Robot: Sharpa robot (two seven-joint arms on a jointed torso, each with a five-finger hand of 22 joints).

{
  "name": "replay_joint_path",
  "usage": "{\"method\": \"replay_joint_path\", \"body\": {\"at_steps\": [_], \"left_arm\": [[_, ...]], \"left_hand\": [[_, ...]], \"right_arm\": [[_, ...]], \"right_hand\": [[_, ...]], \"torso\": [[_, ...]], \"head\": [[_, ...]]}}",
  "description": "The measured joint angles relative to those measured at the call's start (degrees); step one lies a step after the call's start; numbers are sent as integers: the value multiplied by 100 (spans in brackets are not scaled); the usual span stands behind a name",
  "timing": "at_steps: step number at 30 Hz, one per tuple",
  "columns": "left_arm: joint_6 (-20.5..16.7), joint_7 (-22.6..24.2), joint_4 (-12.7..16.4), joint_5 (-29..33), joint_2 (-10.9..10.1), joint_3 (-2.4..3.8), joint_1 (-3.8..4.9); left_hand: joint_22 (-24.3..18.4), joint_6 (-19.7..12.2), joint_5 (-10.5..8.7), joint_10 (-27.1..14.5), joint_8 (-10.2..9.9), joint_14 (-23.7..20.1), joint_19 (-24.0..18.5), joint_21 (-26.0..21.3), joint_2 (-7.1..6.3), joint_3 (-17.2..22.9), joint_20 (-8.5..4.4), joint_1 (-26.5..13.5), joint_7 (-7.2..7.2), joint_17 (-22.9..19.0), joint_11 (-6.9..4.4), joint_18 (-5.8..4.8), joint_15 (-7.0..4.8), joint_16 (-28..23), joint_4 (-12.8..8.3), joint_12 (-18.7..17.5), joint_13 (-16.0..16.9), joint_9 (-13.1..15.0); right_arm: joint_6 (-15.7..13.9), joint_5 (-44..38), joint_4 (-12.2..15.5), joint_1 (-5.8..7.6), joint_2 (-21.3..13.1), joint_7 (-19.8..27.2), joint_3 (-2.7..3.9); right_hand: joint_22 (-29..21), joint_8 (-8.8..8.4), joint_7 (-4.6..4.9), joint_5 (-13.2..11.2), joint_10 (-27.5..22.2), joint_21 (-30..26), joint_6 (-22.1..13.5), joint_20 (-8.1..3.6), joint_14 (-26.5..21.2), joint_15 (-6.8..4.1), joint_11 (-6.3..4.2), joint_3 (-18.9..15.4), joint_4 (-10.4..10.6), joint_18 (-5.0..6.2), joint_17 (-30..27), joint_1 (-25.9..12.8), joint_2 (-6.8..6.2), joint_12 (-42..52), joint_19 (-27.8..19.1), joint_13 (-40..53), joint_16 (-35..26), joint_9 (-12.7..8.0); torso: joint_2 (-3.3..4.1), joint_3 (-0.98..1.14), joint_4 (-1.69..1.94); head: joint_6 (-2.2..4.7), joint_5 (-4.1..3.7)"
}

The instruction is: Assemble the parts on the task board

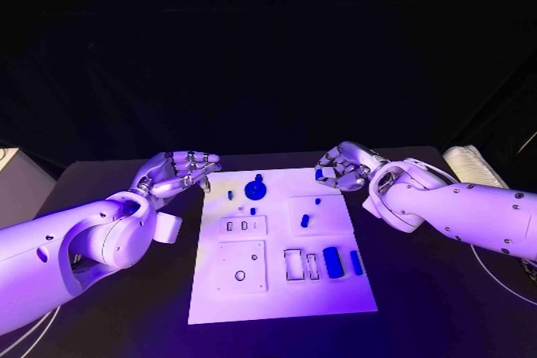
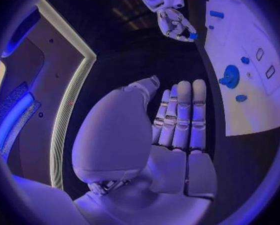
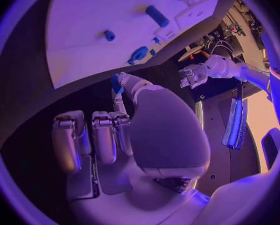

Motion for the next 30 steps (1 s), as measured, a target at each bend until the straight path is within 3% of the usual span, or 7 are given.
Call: {"method": "replay_joint_path", "body": {"at_steps": [7, 15, 23, 30], "left_arm": [[0, -42, -30, -13, 39, -13, -2], [-2, -130, -29, -61, 59, -20, -3], [-6, -254, -17, -149, 59, -24, -3], [-7, -353, -12, -227, 72, -25, -3]], "left_hand": [[20, 0, 0, 96, 0, -5, -11, 41, 0, 33, -11, 0, 0, -7, -32, 0, -5, 51, 1, 69, 49, 22], [37, 22, 0, 227, 35, 17, -21, 107, 7, 49, -21, -40, -21, -7, -82, 0, -28, 150, -15, 221, 134, 55], [66, 106, 0, 290, 180, 79, -41, 196, 23, 7, -41, -84, -106, 29, -145, 0, -89, 334, -87, 556, 341, 139], [73, 114, 0, 266, 286, 98, -62, 246, 45, -33, -61, -106, -113, 58, -169, 0, -108, 472, -159, 919, 591, 206]], "right_arm": [[-77, -149, 470, -90, 424, -501, -15], [-113, -530, 643, -263, 920, -1079, -46], [-118, -905, 584, -434, 1268, -1531, -69], [-112, -1119, 486, -508, 1519, -1752, -73]], "right_hand": [[-1, 11, -5, -1, 0, 0, -5, 0, 0, 0, 0, 22, -22, 0, 0, 0, 0, 0, 0, 0, 0, 1], [-1, 11, -7, -12, 0, 0, -7, 0, 0, 0, 0, 22, -22, 0, 5, -77, 0, 0, 0, -1, 0, 1], [-2, 20, -11, -13, 0, 0, 26, 1, 0, 1, 0, 38, -39, 0, 4, -99, -23, 0, 0, -1, 0, 1], [-2, 34, -12, -21, 0, 0, 26, 1, 0, 1, 0, 38, -39, 0, 4, -99, -23, 0, 0, -1, 0, 1]], "torso": [[-53, -29, -26], [-88, -68, -23], [-87, -68, -23], [-86, -62, -20]], "head": [[-77, 76], [-165, 131], [-215, 190], [-259, 222]]}}
